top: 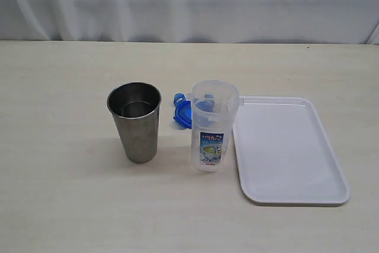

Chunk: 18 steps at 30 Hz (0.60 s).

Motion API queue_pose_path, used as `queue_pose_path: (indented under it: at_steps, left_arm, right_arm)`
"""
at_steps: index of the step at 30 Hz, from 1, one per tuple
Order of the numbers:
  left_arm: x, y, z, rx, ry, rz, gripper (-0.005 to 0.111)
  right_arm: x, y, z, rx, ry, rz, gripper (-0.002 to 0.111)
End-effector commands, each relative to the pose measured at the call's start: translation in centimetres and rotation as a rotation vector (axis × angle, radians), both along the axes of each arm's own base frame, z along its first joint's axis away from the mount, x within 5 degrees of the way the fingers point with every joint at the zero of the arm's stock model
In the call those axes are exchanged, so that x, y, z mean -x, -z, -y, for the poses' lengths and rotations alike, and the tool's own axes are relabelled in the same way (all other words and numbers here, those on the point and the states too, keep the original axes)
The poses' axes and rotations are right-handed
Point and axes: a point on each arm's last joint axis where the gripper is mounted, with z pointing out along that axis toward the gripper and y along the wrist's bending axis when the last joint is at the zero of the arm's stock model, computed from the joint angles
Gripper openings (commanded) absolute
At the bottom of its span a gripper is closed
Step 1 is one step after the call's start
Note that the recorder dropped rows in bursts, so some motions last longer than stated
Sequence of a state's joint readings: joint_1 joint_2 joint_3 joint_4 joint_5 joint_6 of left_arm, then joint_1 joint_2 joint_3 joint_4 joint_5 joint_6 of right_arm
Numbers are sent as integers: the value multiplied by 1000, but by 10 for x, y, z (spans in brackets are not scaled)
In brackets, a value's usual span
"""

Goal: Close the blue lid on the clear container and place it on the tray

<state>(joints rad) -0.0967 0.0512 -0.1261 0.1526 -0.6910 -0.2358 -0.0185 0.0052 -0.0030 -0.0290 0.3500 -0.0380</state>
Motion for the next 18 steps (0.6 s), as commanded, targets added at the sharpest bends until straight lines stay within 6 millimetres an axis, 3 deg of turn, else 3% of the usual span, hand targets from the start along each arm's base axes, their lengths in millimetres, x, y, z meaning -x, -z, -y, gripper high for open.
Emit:
queue_pose_path:
  at_steps: [1,7,11,18]
  left_arm:
    - [-23,-8,10,-88,51,-100,101]
    - [-68,7,17,-116,84,-305,101]
    - [-89,20,29,-240,132,-381,101]
    - [-128,51,37,-237,208,-565,101]
  right_arm:
    - [0,0,0,1,3,8,5]
    - [0,0,0,1,3,8,5]
    - [0,0,0,1,3,8,5]
    - [0,0,0,1,3,8,5]
